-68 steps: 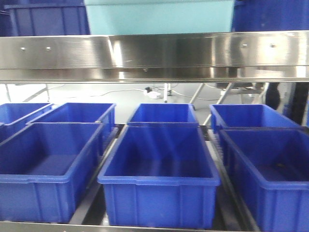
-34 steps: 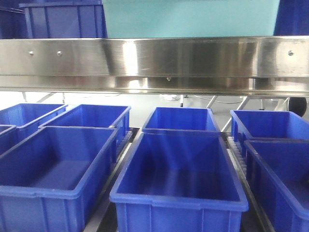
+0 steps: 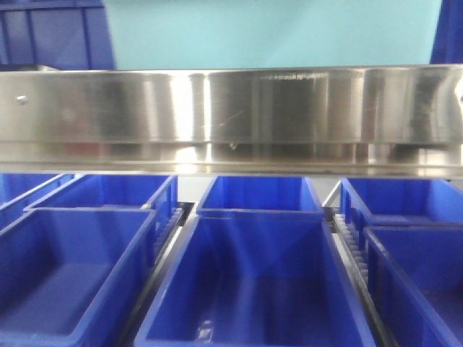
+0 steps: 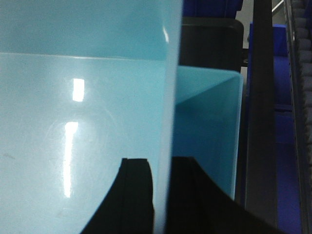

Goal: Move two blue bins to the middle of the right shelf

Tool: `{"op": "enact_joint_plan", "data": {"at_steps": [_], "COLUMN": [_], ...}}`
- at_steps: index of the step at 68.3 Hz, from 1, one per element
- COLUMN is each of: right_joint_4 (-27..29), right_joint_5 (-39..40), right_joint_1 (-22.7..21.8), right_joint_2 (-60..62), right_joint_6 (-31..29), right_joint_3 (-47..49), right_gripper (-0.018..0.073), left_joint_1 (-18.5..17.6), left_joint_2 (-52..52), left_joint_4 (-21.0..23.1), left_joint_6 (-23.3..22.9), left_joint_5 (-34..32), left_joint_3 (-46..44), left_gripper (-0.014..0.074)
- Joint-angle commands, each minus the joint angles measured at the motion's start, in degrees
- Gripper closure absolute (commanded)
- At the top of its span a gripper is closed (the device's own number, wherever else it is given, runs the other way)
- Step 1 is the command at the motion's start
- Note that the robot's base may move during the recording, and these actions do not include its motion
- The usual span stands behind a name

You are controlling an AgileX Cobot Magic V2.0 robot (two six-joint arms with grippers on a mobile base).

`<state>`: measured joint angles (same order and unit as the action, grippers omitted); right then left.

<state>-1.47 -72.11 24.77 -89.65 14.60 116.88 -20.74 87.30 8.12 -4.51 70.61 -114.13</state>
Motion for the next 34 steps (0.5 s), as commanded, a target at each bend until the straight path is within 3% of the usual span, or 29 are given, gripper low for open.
{"op": "enact_joint_plan", "data": {"at_steps": [1,34], "right_joint_4": [-0.02,-0.02], "right_joint_5": [2.29,2.29], "right_joint_1": [-0.05,-0.05], "right_joint_2": [0.59,0.59], "right_joint_6": [-0.61,-0.61], "right_joint_3": [0.65,0.65], "right_gripper": [0.0712,0.0712], "left_joint_1": [0.00,0.00], "left_joint_2": [-0.72,-0.72], "left_joint_4": [2.76,2.76], "left_joint_6": [0.82,0.82], "left_joint_5": [-1.60,-1.60], "left_joint_3": [-0.95,-0.95], "left_gripper": [0.0707,0.0707]}}
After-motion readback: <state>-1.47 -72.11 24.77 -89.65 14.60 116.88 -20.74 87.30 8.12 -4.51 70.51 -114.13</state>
